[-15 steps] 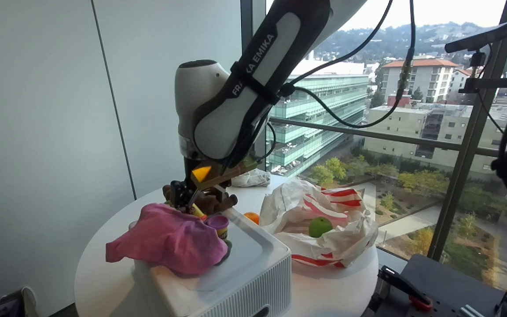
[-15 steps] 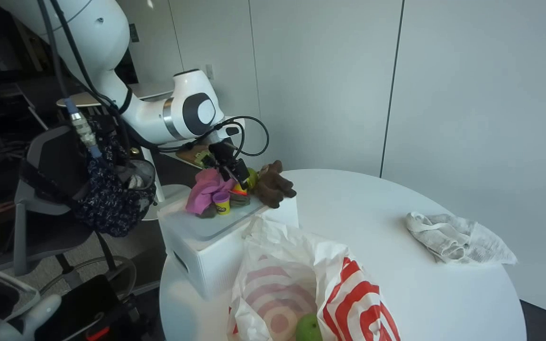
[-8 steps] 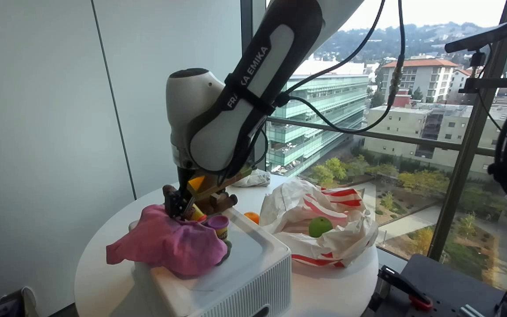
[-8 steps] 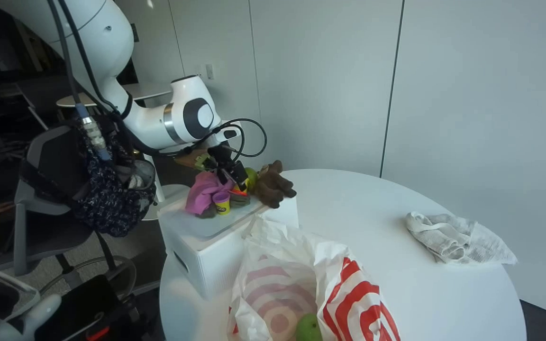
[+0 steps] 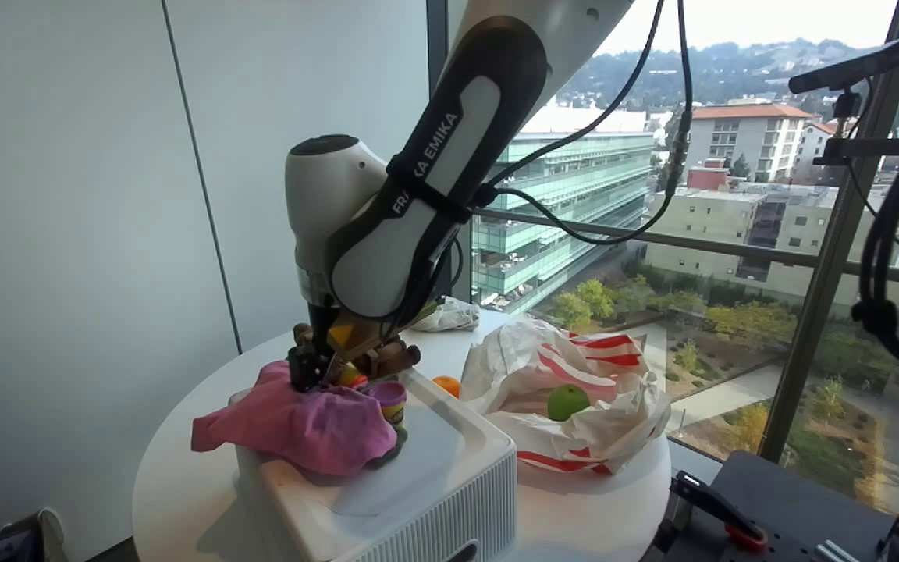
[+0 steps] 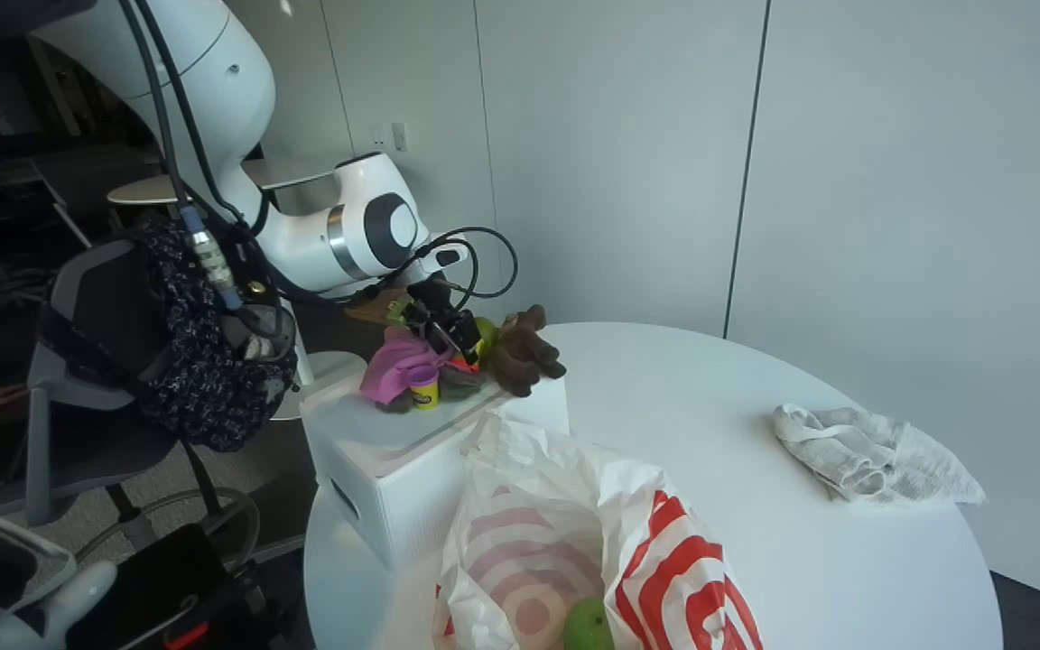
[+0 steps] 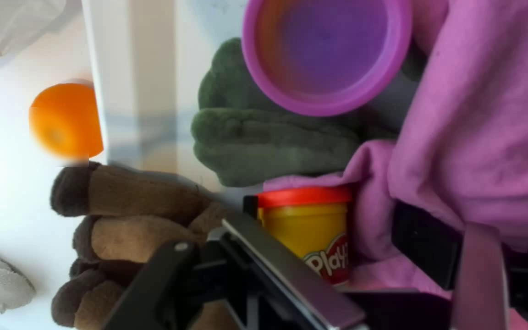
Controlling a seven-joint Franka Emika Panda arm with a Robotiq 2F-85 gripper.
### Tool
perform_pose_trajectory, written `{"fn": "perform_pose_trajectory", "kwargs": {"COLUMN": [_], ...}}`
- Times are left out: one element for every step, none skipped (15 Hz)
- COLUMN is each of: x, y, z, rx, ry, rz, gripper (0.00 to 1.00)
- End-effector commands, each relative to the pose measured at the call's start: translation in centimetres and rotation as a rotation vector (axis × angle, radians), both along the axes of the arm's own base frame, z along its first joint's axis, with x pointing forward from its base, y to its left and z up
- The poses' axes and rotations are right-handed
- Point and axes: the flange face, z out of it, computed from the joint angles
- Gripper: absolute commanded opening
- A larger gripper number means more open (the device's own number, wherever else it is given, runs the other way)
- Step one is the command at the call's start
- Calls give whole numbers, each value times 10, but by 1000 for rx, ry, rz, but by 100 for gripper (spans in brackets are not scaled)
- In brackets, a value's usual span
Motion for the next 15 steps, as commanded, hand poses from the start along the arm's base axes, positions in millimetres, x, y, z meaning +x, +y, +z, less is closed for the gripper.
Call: {"fn": "perform_pose_trajectory", "kwargs": {"x": [4, 2, 0, -4, -7, -12, -14, -19, -23, -29, -34, -42, -49, -59, -67], "y": [-5, -8, -12, -14, -16, -20, -22, -27, -30, -37, -43, -54, -63, -77, -86], "z": [-2, 0, 2, 8, 11, 20, 24, 33, 39, 48, 57, 69, 78, 85, 90], "rx": [-21, -24, -31, -34, -36, -32, -33, -37, -41, -48, -61, -78, -86, -115, -137], "ry": [-15, -6, -5, 0, 6, 10, 7, 11, 18, 25, 19, 27, 35, 58, 96], "rz": [13, 10, 2, 3, -1, -10, -14, -30, -37, -51, -71, -109, -139, -190, -228], "gripper": [45, 38, 31, 23, 23, 26, 26, 24, 25, 25, 25, 25, 23, 23, 23]}}
